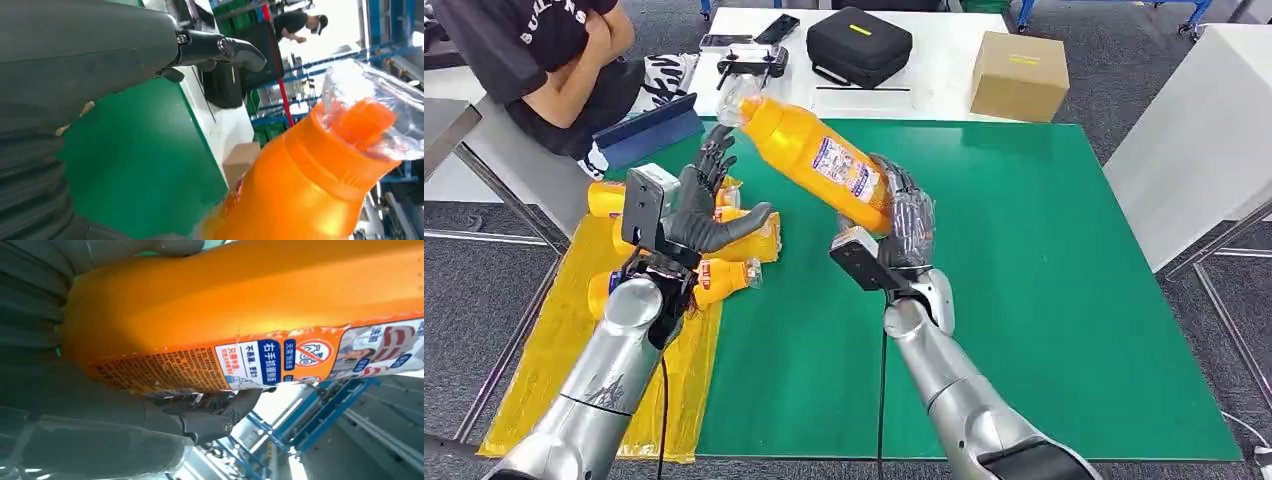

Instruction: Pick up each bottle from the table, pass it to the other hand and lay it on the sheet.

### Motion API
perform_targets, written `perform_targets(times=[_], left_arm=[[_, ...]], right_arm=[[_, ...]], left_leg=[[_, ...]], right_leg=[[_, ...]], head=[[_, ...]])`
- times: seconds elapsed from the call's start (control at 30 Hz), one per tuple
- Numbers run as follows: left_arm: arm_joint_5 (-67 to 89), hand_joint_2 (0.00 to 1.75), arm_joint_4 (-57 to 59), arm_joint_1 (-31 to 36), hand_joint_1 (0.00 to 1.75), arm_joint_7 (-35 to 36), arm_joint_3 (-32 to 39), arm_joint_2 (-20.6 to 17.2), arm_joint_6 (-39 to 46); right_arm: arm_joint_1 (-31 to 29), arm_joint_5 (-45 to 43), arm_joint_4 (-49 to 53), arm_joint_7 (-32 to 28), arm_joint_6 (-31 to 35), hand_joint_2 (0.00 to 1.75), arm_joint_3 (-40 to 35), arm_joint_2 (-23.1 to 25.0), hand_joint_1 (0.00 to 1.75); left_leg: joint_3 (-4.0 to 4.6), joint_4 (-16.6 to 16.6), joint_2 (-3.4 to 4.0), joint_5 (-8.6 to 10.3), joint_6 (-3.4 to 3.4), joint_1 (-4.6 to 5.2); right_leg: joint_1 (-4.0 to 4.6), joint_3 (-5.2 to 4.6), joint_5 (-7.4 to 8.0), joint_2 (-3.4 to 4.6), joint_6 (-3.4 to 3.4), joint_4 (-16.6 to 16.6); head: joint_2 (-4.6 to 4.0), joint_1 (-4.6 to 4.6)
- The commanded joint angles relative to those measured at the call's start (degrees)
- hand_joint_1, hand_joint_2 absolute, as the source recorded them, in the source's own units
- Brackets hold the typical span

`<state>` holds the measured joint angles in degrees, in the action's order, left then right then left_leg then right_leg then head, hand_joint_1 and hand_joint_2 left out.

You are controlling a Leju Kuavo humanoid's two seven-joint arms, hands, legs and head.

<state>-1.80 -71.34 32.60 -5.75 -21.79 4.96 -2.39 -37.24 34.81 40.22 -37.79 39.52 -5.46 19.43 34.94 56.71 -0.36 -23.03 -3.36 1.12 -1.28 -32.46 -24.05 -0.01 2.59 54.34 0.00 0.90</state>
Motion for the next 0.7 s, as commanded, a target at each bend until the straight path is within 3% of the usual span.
perform_targets(times=[0.03, 0.13, 0.23, 0.3, 0.37, 0.53, 0.7], left_arm=[[-6.37, 1.75, 2.29, 2.98, 0.0, 2.78, -6.6, 1.48, -4.68], [-9.26, 1.75, 1.03, 1.92, 0.0, 3.34, -7.65, 2.08, -5.48], [-9.26, 1.75, 1.03, 1.92, 0.0, 3.34, -7.65, 2.08, -5.48], [-11.04, 1.75, 0.4, 1.47, 0.0, 3.62, -8.13, 1.94, -5.68], [-13.55, 1.75, 0.31, 1.14, 0.0, 4.19, -9.04, 2.25, -6.09], [-13.68, 1.75, 2.1, 1.77, 0.0, 3.76, -10.97, 2.58, -4.79], [-13.66, 1.75, 3.61, 2.39, 0.0, 3.44, -10.96, 2.98, -4.34]], right_arm=[[-3.62, -13.15, -2.13, -2.06, 0.48, 1.75, -3.17, 0.57, 1.75], [-3.76, -22.81, -2.08, -0.96, 0.48, 1.75, -11.05, 0.57, 1.75], [-3.76, -22.81, -2.08, -0.96, 0.48, 1.75, -11.05, 0.57, 1.75], [-4.2, -27.78, -2.99, -1.33, 0.48, 1.75, -14.55, 0.57, 1.75], [-4.57, -33.66, -3.48, -1.54, -3.07, 1.75, -17.68, 0.57, 1.75], [-3.24, -38.1, -2.14, -0.95, -13.47, 1.75, -19.43, 0.45, 1.75], [-2.78, -37.76, -1.69, -1.21, -15.92, 1.75, -21.47, 0.57, 1.75]], left_leg=[[-0.12, 0.11, -0.01, -0.12, 0.24, -0.07], [-0.21, 0.13, 0.08, -0.19, 0.31, -0.07], [-0.14, 0.08, 0.07, -0.14, 0.27, -0.07], [-0.1, 0.05, 0.04, -0.09, 0.24, -0.05], [-0.07, 0.05, 0.1, -0.09, 0.23, -0.06], [-0.25, 0.07, 0.04, -0.17, 0.32, -0.1], [-0.3, 0.09, -0.06, -0.19, 0.35, -0.11]], right_leg=[[0.06, 0.16, -0.12, -0.04, -0.15, 0.07], [0.06, 0.24, -0.16, 0.06, -0.19, 0.09], [0.06, 0.19, -0.12, 0.04, -0.18, 0.07], [0.04, 0.12, -0.09, 0.01, -0.15, 0.05], [0.06, 0.08, -0.06, 0.08, -0.15, 0.03], [0.09, 0.29, -0.15, 0.0, -0.2, 0.04], [0.09, 0.36, -0.2, -0.09, -0.22, 0.06]], head=[[0.0, 0.0], [0.0, 0.02], [0.0, 0.02], [0.0, 0.0], [0.0, 0.02], [0.0, 0.0], [0.0, 0.02]])
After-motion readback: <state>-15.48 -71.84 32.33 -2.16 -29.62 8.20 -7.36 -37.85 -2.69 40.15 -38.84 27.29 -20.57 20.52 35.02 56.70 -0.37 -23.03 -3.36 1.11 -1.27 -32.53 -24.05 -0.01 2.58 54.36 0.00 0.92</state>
